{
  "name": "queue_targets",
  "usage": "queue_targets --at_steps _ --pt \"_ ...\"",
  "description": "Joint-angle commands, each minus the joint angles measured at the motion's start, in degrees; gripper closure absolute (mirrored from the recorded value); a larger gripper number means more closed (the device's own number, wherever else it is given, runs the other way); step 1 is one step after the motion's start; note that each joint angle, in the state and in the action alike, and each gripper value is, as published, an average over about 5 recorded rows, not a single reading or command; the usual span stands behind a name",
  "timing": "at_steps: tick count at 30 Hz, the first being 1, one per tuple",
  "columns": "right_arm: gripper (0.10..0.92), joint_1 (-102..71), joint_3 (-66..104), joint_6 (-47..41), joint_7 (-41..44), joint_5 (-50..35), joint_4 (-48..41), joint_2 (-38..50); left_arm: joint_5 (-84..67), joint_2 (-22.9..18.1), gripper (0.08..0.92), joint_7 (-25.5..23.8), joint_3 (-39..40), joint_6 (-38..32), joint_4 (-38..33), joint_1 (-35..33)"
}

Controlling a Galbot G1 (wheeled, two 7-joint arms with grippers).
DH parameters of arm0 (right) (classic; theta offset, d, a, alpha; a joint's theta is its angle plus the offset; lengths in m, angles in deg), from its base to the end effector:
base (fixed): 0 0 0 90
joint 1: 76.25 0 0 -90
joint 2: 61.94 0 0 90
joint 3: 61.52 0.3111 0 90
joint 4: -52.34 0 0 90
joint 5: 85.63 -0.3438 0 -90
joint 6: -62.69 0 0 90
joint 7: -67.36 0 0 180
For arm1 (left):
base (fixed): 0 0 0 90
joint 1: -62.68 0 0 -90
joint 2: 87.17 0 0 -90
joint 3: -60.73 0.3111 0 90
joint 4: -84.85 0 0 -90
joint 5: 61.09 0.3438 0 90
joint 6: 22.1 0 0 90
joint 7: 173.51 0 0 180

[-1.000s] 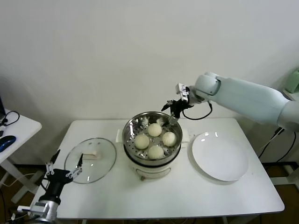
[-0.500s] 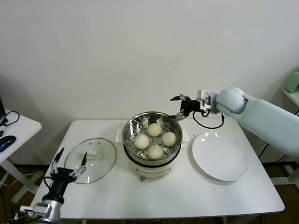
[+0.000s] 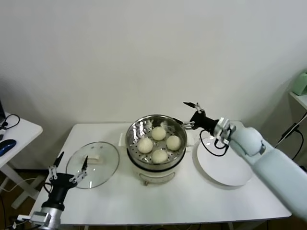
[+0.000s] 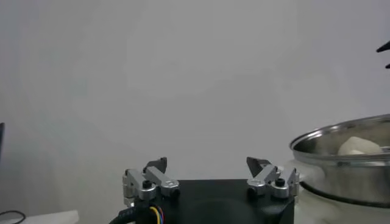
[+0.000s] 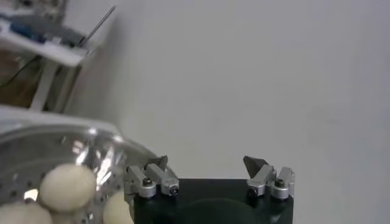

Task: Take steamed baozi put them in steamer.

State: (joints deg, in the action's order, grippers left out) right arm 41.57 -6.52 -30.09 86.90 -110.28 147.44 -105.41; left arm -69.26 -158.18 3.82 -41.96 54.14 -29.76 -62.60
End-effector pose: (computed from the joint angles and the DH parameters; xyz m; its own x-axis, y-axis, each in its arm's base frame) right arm 0.4047 -0.0685 -0.1659 -0.7209 -0.6801 0.1329 -0.6552 0.6065 -0.4504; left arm 0.1701 0.1196 -0.2875 -0.9953 0.0521 -0.0821 0.0294 0.9661 0.2566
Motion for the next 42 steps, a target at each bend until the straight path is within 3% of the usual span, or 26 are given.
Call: queue_targets --at_steps 1,7,15,42 --pt "0.203 -37.8 36.4 7.4 -7.2 14.6 9.2 -25.8 -1.1 -1.5 0.177 -2.0 -0.4 -0.1 0.0 0.2" --pt "0.203 -45.8 38.8 10.6 -10.5 19.0 12.4 -35.3 -4.2 -2.2 0.177 -3.7 -0.9 3.0 -0.7 -0.5" --pt "0.203 -55.8 35.7 16.1 -18.5 17.2 15.0 -35.6 -6.0 -2.7 0.177 -3.7 -2.1 4.1 0.6 -0.2" --pt "0.203 -55.7 35.6 14.8 -15.6 16.7 12.7 -35.8 -6.1 -3.6 0.177 -3.8 -3.9 3.3 1.5 0.4"
